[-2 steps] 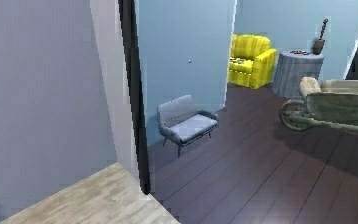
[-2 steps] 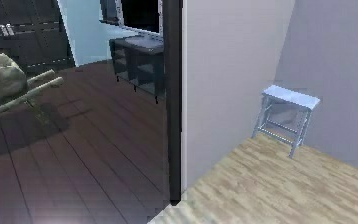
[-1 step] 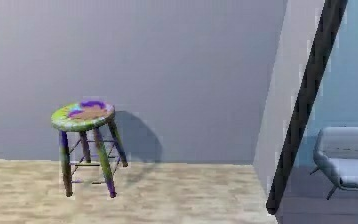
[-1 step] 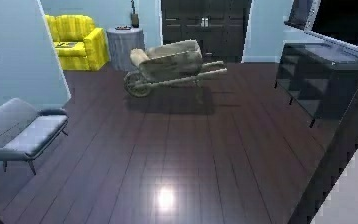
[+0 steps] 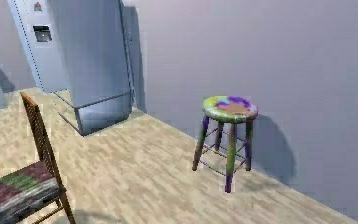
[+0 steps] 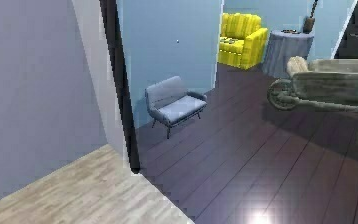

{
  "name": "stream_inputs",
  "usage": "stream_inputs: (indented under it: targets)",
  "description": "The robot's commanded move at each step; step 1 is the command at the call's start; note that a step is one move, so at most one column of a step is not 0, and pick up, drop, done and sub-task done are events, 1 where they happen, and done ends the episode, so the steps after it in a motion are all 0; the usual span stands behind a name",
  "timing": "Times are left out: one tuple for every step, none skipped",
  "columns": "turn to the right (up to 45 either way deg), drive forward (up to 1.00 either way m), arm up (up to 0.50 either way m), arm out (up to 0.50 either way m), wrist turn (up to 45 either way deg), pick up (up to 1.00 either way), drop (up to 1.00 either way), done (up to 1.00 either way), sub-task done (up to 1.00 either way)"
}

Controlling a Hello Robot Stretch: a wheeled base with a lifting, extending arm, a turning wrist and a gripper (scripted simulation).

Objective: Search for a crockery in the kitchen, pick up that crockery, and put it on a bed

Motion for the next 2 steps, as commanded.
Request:
stream_inputs:
  targets:
    - [0.0, 0.35, 0.0, 0.0, 0.0, 0.0, 0.0, 0.0, 0.0]
    - [-45.0, 0.0, 0.0, 0.0, 0.0, 0.0, 0.0, 0.0, 0.0]
